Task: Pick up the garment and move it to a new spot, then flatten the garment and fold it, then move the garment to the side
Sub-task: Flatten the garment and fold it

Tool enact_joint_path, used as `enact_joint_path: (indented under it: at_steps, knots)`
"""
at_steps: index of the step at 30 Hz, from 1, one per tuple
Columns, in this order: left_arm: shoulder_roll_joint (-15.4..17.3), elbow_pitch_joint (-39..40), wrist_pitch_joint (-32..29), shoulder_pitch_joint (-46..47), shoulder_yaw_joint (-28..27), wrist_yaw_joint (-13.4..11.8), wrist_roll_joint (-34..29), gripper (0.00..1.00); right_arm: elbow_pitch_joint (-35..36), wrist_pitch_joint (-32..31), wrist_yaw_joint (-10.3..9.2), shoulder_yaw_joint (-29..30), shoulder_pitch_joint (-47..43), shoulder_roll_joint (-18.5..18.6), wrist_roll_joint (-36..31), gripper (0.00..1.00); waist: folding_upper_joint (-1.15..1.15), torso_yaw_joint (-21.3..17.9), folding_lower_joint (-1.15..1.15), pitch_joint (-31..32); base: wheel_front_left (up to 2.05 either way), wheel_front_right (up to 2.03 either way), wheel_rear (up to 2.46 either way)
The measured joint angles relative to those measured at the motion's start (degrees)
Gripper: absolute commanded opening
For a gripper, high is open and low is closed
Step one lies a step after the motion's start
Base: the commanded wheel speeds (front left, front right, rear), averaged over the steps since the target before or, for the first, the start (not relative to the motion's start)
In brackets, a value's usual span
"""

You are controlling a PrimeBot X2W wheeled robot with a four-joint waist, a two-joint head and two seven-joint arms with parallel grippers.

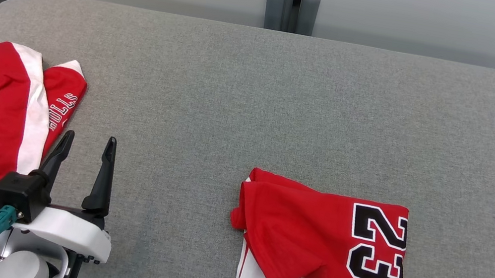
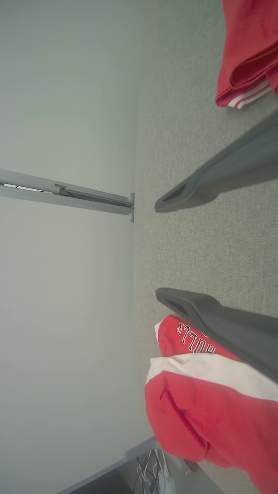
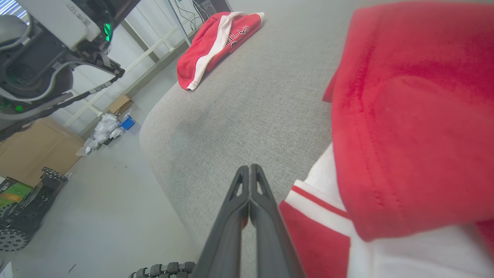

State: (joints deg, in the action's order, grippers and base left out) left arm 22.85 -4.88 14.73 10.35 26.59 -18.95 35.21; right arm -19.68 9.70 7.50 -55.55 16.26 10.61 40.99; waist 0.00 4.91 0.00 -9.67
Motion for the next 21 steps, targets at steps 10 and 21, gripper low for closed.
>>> enact_joint_path:
  at_steps: [10, 21]
  knots:
    - [0.2, -0.3, 0.0, -0.2, -0.3, 0.0, 0.1, 1.0, 8.7, 3.5, 0.0, 0.9, 3.3, 2.2, 1.4, 0.0, 0.0, -0.5, 0.0, 0.9, 0.0, 0.0, 0.0]
    - [0.5, -0.1, 0.0, -0.5, 0.0, 0.0, 0.1, 1.0, 11.9, 5.0, 0.0, 21.8, 0.1, 2.6, -7.0, 1.0, 0.0, -1.8, 0.0, 1.8, 0.0, 0.0, 0.0]
